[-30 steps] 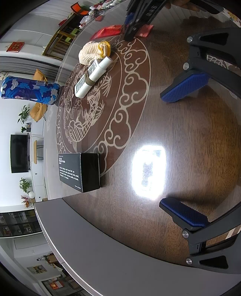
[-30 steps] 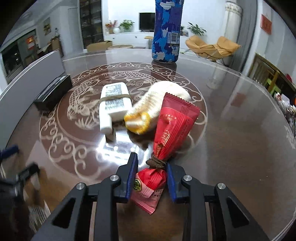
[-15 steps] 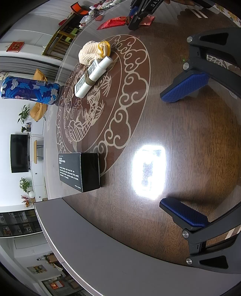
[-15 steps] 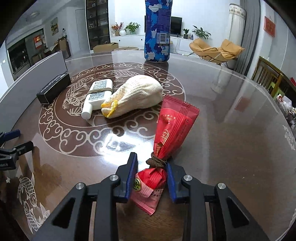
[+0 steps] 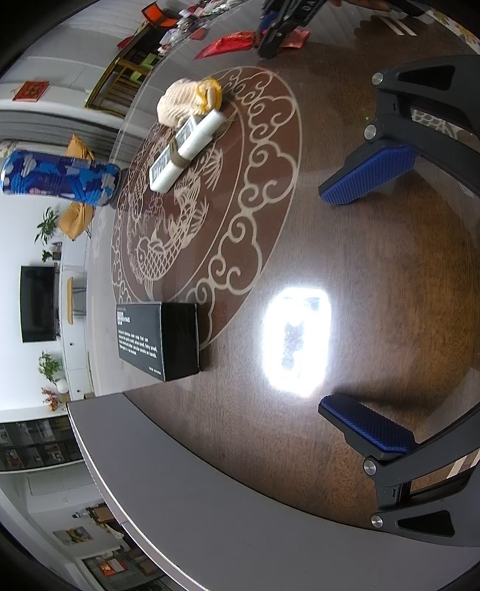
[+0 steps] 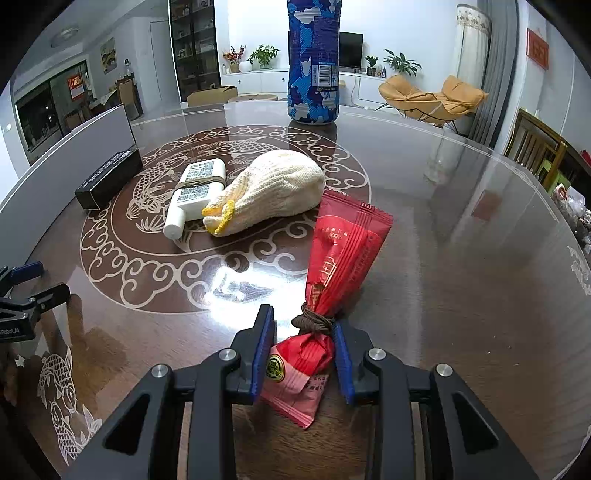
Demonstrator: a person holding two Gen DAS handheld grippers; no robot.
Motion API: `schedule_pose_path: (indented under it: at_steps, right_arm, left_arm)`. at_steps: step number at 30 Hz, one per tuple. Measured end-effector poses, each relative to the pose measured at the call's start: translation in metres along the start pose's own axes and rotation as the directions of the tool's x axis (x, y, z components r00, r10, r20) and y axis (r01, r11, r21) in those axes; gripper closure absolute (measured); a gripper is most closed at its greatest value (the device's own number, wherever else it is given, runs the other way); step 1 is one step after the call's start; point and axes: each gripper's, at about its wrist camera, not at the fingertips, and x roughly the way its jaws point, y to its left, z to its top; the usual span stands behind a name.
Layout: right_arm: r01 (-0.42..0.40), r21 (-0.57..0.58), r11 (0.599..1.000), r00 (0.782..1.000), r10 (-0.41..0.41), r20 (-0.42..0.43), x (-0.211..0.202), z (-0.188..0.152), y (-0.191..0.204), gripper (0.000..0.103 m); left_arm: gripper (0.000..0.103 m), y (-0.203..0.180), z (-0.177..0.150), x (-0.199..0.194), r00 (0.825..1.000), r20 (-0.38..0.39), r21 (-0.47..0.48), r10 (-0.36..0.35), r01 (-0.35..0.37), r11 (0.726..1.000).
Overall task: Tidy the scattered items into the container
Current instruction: 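Grasp the black odor removing bar box with the left tool while the right tool holds the red packet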
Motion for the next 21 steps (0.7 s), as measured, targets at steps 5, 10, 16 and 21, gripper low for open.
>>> schedule_pose_path:
  at_steps: [5,10,16,21]
  right_arm:
    - [0.004,-0.004,1.000,1.000,-0.004,0.000,0.000,0.000,0.000,0.070]
    - [0.006,-0.003,1.000,1.000,-0.006,0.000,0.000,0.000,0.001,0.070]
    - [0.007,-0.003,1.000,1.000,-0.007,0.000,0.000,0.000,0.001,0.070]
    - [0.007,-0.003,1.000,1.000,-0.007,0.000,0.000,0.000,0.001,0.070]
  left_arm:
    - [0.000,0.007,0.023,0.016,1.000,-0.008,0.008,-0.008,0.008,1.000]
    - [0.000,0.014,0.058,0.041,1.000,-0.012,0.035,-0.028,0.029,0.999]
    - [0.000,0.026,0.091,0.064,0.999,-0.010,0.054,-0.040,0.040,0.998]
    - [0.000,0.034,0.116,0.082,0.999,-0.015,0.063,-0.044,0.044,0.997]
